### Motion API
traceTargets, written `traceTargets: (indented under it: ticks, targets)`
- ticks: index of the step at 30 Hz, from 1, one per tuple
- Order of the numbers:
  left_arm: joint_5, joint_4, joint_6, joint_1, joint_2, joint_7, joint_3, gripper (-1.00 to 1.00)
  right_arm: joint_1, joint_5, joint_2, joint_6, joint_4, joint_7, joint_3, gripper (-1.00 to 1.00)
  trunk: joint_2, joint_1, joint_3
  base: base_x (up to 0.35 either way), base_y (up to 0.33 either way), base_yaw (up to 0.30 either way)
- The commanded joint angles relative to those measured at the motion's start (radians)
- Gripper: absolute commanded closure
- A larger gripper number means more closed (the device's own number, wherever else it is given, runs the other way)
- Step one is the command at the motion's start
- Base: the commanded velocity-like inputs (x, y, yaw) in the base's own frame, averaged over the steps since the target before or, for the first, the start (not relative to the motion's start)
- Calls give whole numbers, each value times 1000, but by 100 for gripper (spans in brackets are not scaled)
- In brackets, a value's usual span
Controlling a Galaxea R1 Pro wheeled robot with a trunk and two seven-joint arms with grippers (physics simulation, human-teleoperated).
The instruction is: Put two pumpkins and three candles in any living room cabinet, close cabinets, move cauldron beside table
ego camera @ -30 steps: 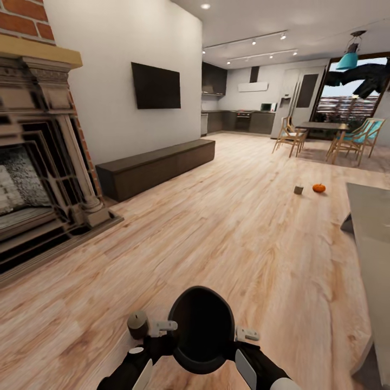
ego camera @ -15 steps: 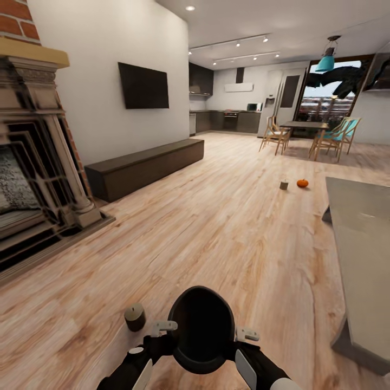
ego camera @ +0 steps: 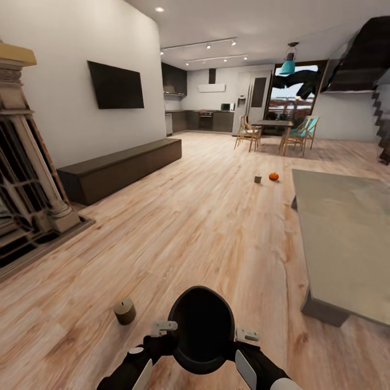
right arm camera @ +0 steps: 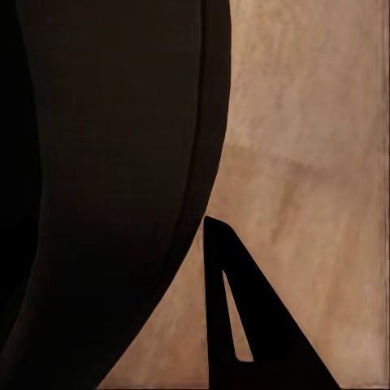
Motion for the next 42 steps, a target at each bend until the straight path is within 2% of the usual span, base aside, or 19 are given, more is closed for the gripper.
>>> traceTargets:
  ticks: [1, 15, 34, 42]
  targets:
    - [22, -2, 7, 0, 1, -5, -9, 100, -1, 8, -5, -4, -12, -5, 3, 100, -1, -1, -1, -90, 27, -272]
    - [23, -2, 7, 0, 1, -5, -9, 100, -1, 8, -4, -3, -12, -5, 3, 100, -1, -1, -1, -62, 3, -273]
    - [23, -2, 7, 0, 1, -5, -10, 100, -1, 8, -3, -3, -12, -5, 3, 100, -1, -1, -1, -156, 0, -272]
    - [23, -2, 7, 0, 1, -5, -10, 100, -1, 8, -3, -3, -12, -5, 3, 100, -1, -1, -1, -281, 0, -62]
